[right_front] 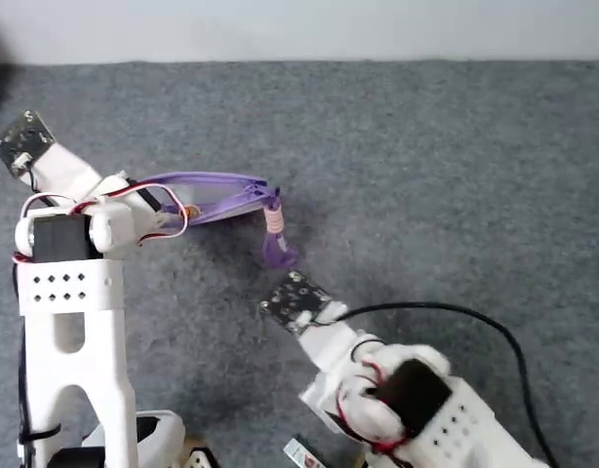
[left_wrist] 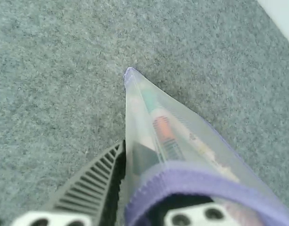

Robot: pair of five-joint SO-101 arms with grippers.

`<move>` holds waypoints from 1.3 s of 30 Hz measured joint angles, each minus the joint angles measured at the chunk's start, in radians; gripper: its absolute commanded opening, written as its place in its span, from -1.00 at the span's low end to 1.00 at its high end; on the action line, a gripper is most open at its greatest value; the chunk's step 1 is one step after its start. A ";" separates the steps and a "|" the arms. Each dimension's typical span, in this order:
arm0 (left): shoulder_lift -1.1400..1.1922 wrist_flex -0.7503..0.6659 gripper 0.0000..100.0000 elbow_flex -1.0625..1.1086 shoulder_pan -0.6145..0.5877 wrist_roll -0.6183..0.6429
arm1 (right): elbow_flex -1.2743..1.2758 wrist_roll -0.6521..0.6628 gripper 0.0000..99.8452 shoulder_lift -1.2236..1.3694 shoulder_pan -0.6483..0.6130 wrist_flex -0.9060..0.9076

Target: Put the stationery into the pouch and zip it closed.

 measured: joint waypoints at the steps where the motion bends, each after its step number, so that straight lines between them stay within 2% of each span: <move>1: 0.000 0.000 -0.97 0.000 0.000 0.000 | -0.008 0.000 -0.83 0.049 -0.003 0.008; 8: 0.003 0.000 -0.97 0.000 0.000 0.002 | -0.117 0.000 -0.83 0.394 -0.008 0.089; 14: 0.003 0.000 -0.97 0.000 0.000 0.002 | -0.166 0.000 -0.83 0.571 -0.109 0.120; 23: 0.003 0.000 -0.97 0.000 0.000 0.005 | -0.167 -0.003 -0.83 0.598 -0.293 0.115; 32: 0.003 0.000 -0.97 0.000 0.000 0.005 | -0.160 -0.003 -0.82 0.600 -0.308 0.003; 39: 0.003 0.000 -0.97 0.000 0.000 0.005 | -0.160 -0.031 -0.82 0.669 -0.308 0.000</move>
